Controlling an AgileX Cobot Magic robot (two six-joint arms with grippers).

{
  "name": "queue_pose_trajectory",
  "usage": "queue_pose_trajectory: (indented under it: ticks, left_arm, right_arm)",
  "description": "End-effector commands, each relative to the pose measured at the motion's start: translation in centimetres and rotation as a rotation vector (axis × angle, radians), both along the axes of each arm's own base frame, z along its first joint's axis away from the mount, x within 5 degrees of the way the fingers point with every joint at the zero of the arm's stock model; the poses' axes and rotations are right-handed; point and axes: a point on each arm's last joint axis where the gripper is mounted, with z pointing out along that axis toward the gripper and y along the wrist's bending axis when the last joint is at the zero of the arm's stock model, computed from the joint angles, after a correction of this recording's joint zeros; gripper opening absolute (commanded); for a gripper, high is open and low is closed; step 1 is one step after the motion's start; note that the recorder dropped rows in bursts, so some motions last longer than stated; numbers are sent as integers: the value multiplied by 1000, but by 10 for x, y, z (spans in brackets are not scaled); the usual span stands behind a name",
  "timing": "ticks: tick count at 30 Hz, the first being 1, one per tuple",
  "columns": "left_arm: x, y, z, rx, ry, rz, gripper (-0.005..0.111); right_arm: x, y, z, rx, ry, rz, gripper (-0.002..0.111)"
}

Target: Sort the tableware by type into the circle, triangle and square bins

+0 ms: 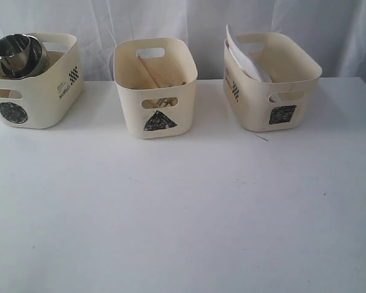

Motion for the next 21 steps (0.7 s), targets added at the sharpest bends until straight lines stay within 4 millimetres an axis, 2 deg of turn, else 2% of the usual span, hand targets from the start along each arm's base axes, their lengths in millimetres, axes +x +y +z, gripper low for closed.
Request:
queue_pose_trajectory:
  ticks: [1, 21]
  left_arm:
    - [0, 0, -1, -7, -2, -3, 0]
    - [0, 0, -1, -7, -2, -3, 0]
  right_arm:
    - [0, -1, -2, 16, 14, -13, 0]
    - [0, -1, -3, 24, 19, -12, 0]
